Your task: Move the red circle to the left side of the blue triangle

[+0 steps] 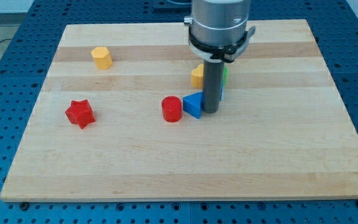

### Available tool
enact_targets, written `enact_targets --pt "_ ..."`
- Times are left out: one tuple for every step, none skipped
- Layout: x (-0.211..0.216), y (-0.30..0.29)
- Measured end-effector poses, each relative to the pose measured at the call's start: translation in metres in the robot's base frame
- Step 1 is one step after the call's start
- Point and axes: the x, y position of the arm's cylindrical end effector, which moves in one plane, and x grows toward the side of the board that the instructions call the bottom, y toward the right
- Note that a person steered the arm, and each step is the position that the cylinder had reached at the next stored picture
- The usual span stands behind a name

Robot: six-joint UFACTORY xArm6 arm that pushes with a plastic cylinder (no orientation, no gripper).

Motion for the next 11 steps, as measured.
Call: enact_targets --pt "0.001 -0.024" --pt "0.003 -0.031" --pt "0.031 -0.024" --pt "0.029 -0.056" --pt "0.024 -0.102" --pt "0.014 -0.123" --pt "-0.011 -0.123" --pt "-0.014 -0.123" --pt "-0.016 -0.123" --pt "-0.035 -0.123" --pt "-0.055 -0.123"
